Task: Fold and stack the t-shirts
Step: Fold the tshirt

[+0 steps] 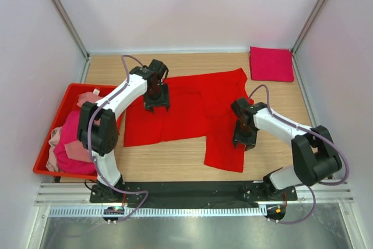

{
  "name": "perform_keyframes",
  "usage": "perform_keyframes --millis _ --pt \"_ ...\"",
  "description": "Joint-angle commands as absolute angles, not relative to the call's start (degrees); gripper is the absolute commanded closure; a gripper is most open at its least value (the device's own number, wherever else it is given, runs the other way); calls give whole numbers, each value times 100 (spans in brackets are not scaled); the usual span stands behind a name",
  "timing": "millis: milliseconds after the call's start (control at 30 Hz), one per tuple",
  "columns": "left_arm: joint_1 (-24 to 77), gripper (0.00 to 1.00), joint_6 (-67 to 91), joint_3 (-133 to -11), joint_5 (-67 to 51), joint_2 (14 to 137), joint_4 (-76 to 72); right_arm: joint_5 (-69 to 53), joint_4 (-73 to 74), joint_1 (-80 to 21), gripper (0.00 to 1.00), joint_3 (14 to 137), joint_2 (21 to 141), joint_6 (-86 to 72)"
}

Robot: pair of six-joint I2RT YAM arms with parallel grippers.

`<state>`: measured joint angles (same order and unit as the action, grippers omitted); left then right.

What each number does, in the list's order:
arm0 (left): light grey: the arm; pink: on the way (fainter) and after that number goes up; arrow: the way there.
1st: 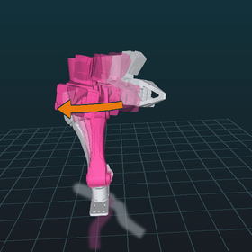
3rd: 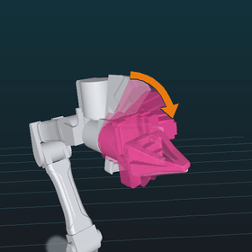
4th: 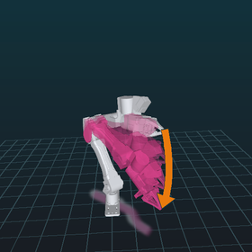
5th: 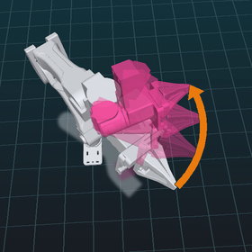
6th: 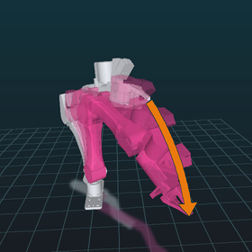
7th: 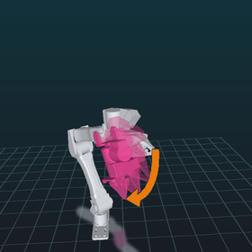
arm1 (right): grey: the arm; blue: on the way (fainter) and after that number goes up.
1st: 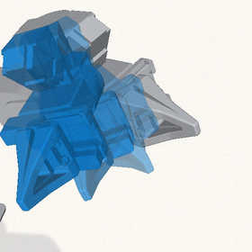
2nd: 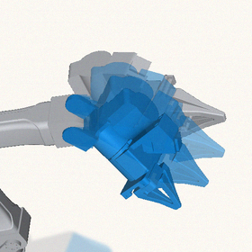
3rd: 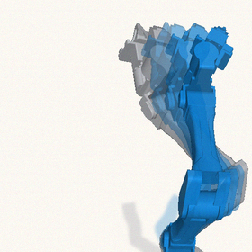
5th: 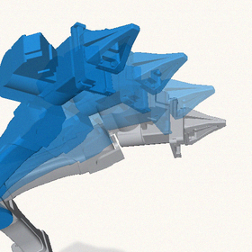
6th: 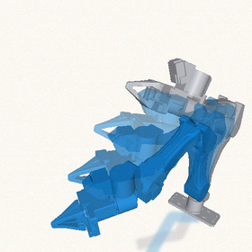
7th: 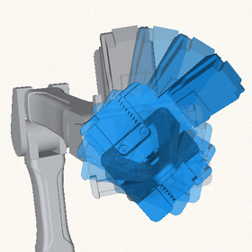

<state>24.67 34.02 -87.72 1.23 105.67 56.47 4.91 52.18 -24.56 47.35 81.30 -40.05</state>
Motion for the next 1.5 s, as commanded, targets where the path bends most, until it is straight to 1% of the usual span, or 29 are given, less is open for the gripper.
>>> perform_keyframes --millis 0,133,467,733,767,833,867,933,967,1067,1167,1300,1467 --pt "2461 38 3340 -8815 35 10169 5616 782 4650 -2435 51 4843 8472 -3999" --pt "2461 38 3322 -8789 70 10038 5616 835 4623 -2417 53 4746 8596 -4025" --pt "2452 38 3305 -8798 62 10020 5660 1019 4667 -2329 53 4378 8368 -4113" --pt "2452 38 3296 -8807 35 9993 5695 642 4255 -2250 55 3912 8517 -4236" --pt "2452 38 3296 -8798 35 9993 5704 676 4254 -2241 56 3902 8499 -4254" --pt "2461 38 3287 -8780 44 9941 5695 790 4333 -2189 61 3894 8438 -4271" --pt "2452 38 3287 -8763 44 9932 5713 835 4377 -2084 70 3920 8420 -4271" --pt "2461 38 3278 -8754 79 9905 5722 975 4552 -1952 79 3955 8368 -4272" --pt "2461 38 3270 -8719 79 9897 5722 1080 4622 -1821 85 4007 8280 -4280" --pt "2452 38 3252 -8675 79 9923 5739 1273 4860 -1574 90 4130 7947 -4315" --pt "2461 41 3217 -8570 70 9940 5775 1555 5281 -1407 99 4297 7709 -4438" --pt "2452 43 3234 -8114 105 9879 5827 2081 5712 -1257 99 4377 7138 -4675" --pt "2461 48 3340 -7322 184 9642 5871 2294 5801 -1029 99 4412 6891 -4781"
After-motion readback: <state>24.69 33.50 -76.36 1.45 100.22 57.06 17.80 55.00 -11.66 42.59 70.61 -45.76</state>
